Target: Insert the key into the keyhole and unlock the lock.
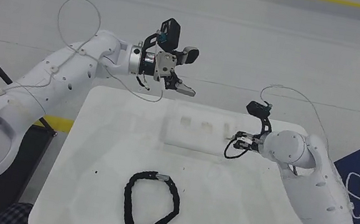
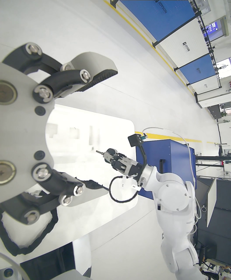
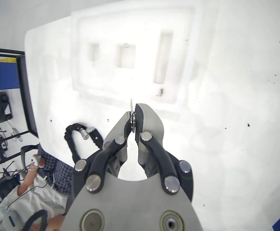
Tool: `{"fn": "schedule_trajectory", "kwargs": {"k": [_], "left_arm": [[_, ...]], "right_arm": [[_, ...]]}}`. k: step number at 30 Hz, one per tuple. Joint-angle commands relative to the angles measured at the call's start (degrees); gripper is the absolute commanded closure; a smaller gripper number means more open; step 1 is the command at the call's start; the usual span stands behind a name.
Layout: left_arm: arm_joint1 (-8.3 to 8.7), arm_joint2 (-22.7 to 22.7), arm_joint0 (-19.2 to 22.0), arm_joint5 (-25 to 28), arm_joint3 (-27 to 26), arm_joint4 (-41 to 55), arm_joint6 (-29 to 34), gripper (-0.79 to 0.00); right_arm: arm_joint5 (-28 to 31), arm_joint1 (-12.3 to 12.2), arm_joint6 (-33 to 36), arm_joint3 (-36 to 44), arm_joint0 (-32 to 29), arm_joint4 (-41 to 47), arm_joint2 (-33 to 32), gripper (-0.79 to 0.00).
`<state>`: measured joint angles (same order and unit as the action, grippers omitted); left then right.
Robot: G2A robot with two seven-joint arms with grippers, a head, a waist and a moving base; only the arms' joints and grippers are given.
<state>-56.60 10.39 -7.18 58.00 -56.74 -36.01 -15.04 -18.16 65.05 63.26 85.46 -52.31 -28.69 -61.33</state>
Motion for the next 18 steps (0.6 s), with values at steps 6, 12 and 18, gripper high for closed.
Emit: {"fn": "schedule_trajectory", "kwargs": {"k": [6, 12, 18], "left_arm": [[0.0, 0.0, 0.0, 0.0, 0.0, 0.0, 0.0, -0.785], [0.0, 0.0, 0.0, 0.0, 0.0, 0.0, 0.0, -0.785], [0.0, 0.0, 0.0, 0.0, 0.0, 0.0, 0.0, -0.785]], "right_arm": [[2.6, -1.6, 1.4, 7.2, -5.4, 5.9, -8.4, 0.0], [6.9, -2.3, -0.9, 11.6, -9.7, 12.2, -13.7, 0.0], [9.8, -2.7, -5.1, 14.5, -13.4, 16.6, -17.5, 0.0]]}}
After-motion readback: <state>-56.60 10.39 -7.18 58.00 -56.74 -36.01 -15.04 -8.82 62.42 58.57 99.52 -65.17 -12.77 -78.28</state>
